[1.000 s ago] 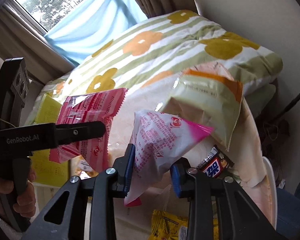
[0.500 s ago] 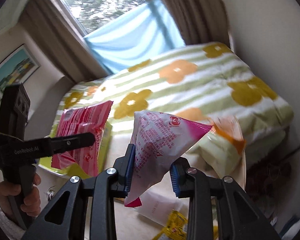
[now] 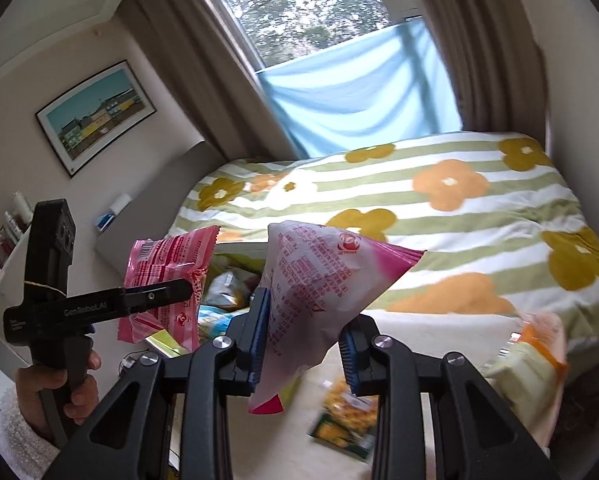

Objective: Organize snacks
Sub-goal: 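Carry both pink packs over the yellow box and open both grippers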

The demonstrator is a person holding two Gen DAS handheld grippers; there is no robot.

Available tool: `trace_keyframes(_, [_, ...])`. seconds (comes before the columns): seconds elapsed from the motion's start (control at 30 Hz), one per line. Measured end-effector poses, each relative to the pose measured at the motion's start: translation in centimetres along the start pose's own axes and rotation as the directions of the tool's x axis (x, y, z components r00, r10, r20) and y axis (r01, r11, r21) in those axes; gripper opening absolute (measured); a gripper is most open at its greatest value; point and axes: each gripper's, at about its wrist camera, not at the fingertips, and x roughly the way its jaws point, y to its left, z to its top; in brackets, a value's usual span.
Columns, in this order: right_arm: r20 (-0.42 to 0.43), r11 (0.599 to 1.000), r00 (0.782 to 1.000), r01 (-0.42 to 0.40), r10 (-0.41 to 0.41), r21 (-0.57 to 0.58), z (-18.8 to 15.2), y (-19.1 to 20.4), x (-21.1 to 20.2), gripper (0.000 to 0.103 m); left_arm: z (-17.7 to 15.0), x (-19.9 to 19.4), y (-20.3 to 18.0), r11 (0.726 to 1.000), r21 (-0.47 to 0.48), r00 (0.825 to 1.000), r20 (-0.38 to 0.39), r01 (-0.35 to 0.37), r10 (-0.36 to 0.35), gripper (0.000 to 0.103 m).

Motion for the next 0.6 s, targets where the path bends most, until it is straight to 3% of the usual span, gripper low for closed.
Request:
trace_keyframes(0.33, [-0.082, 0.998, 0.995, -0.065, 0.064, -0.005, -0.7, 8.4, 9.2, 0.029, 1.0, 1.1, 13.0, 0.997, -0.057, 0.997, -0.062, -0.054, 0.051, 0.069])
trace_keyframes(0.5, [-0.124, 0.998, 0.991, -0.057, 0.059, 0.013, -1.9, 10.8, 12.8, 0.029, 0.1, 3.1, 16.3, 0.999, -0.003, 0.991, -0.124, -0.051, 0.051, 0.069])
trace_keyframes(0.6, [-0.142, 0.999, 0.989, -0.029, 0.033, 0.030, -2.7, 11.3, 13.8, 0.029, -0.4, 4.3, 17.1, 0.998, 0.030, 0.988, -0.145, -0.049, 0.053, 0.077])
